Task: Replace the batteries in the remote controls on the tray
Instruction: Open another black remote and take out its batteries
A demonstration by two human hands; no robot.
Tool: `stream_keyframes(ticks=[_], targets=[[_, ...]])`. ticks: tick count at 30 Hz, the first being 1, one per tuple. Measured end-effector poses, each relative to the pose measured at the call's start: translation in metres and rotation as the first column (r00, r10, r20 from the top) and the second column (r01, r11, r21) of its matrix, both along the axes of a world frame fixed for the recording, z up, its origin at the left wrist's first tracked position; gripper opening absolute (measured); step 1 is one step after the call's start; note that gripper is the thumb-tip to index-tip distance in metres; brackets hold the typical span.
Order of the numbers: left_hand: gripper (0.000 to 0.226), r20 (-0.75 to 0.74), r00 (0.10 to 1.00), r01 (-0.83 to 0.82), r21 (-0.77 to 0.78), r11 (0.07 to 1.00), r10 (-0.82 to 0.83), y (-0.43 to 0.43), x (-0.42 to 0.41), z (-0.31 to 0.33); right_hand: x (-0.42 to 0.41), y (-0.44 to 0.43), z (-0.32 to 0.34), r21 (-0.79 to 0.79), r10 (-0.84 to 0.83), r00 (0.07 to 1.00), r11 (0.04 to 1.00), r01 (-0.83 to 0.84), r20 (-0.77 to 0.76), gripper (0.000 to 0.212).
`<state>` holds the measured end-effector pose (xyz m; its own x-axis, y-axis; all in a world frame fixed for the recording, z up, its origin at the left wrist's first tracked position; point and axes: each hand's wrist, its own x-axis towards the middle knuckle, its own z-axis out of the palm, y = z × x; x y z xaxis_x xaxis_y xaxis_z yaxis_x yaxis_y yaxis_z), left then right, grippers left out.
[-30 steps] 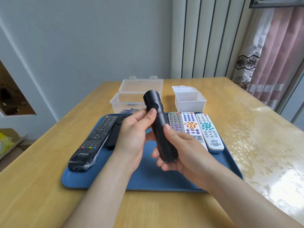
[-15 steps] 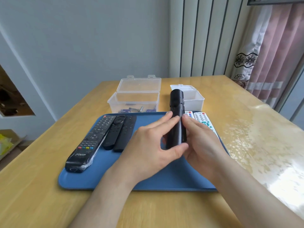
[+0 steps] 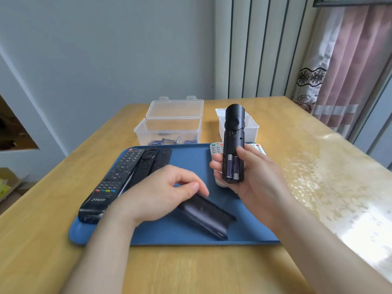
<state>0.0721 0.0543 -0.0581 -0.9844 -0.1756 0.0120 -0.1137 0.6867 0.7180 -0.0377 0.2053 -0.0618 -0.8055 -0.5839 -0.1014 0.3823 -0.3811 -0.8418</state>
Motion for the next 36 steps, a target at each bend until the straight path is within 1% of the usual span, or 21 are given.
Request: stream_keyframes(ticks=[1,2,4,5,7,9,11,13,15,21,26,33,36], targets=[[0.027,-0.059,0.998,-0.036,-0.039,0.999,0.034,0.004,-0.002,-0.001,0.000,0.000,0.000,-0.012,0.007,1.000,1.000,-0.007,0.009,0.024],[0.027,-0.180,0.979,-0.104,-0.041,0.994,0.095,0.009,-0.005,0.000,0.000,0.001,0.001,-0.029,0.018,1.000,0.999,-0.017,0.025,0.025],[0.026,-0.448,0.866,-0.230,0.038,0.972,0.222,0.019,-0.009,0.002,0.000,0.001,0.002,-0.081,0.065,0.996,0.995,-0.059,0.064,0.027],[0.024,-0.524,0.819,-0.243,0.050,0.969,0.232,0.024,-0.012,0.004,0.001,0.002,0.003,-0.103,0.097,0.993,0.991,-0.089,0.070,0.028],[0.022,-0.585,0.797,-0.209,-0.039,0.977,0.148,0.035,-0.016,0.008,0.002,0.004,0.007,-0.118,0.160,0.985,0.981,-0.152,0.059,0.026],[0.028,-0.580,0.812,-0.161,-0.120,0.980,0.063,0.041,-0.020,0.013,0.002,0.003,0.014,-0.112,0.204,0.978,0.974,-0.199,0.034,0.025],[0.036,-0.553,0.832,-0.127,-0.132,0.983,0.034,0.041,-0.027,0.023,-0.003,0.003,0.020,-0.063,0.241,0.970,0.968,-0.242,-0.029,0.031],[0.039,-0.524,0.852,-0.119,-0.203,0.972,-0.005,0.039,-0.034,0.034,-0.011,0.002,0.026,-0.012,0.254,0.964,0.967,-0.256,-0.080,0.033],[0.040,-0.514,0.857,-0.112,-0.255,0.960,-0.036,0.036,-0.041,0.041,-0.020,0.002,0.030,-0.004,0.245,0.964,0.969,-0.246,-0.102,0.033],[0.042,-0.515,0.856,-0.084,-0.210,0.974,-0.037,0.033,-0.042,0.027,-0.025,0.002,0.015,-0.011,0.243,0.964,0.969,-0.246,-0.111,0.033],[0.037,-0.531,0.847,-0.136,-0.261,0.956,-0.025,0.033,-0.037,0.017,-0.021,0.001,0.006,-0.009,0.228,0.965,0.973,-0.231,-0.131,0.034],[0.033,-0.543,0.837,-0.216,-0.444,0.870,-0.069,0.039,-0.036,0.016,-0.018,0.000,0.004,-0.016,0.165,0.978,0.986,-0.169,-0.126,0.032],[0.031,-0.549,0.834,-0.232,-0.440,0.868,-0.055,0.040,-0.037,0.015,-0.017,0.000,0.003,-0.026,0.146,0.982,0.988,-0.150,-0.117,0.032]])
